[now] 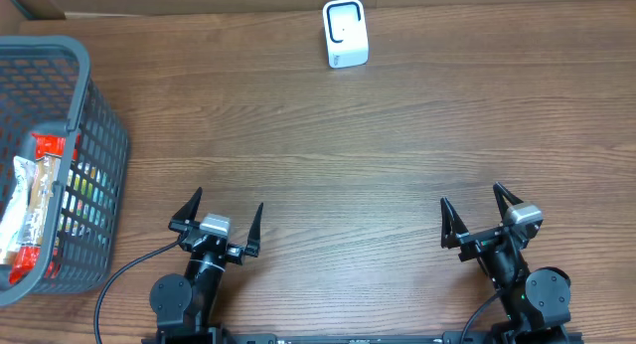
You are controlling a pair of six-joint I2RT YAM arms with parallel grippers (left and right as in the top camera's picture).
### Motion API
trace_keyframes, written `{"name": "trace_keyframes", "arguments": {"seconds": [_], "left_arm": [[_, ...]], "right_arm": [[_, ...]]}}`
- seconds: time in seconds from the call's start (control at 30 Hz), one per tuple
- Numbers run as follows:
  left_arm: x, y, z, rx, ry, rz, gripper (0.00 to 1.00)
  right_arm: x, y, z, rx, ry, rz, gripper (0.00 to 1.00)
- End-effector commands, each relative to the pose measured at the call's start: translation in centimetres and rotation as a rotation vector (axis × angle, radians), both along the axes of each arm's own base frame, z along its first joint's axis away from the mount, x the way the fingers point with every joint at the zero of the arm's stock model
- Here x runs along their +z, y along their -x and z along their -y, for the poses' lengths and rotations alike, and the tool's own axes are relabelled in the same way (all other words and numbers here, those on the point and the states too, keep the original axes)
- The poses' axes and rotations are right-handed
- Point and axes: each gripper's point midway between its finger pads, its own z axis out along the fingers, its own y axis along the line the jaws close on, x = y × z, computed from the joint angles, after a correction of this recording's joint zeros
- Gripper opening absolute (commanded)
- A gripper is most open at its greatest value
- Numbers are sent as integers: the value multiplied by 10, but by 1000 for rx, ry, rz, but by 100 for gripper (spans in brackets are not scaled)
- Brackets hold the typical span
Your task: Scan the item barcode
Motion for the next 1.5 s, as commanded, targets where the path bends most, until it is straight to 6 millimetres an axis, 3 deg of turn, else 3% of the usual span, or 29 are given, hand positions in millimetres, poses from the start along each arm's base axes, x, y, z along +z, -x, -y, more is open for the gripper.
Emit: {"name": "trace_keyframes", "arguments": {"seconds": [0.0,1.47], "left_arm": [[1,0,-1,7,-12,13,100],[0,0,-1,7,-12,12,100]], "right_arm": [[-1,0,-1,5,-1,7,100],[1,3,-8,48,-2,13,100]]}}
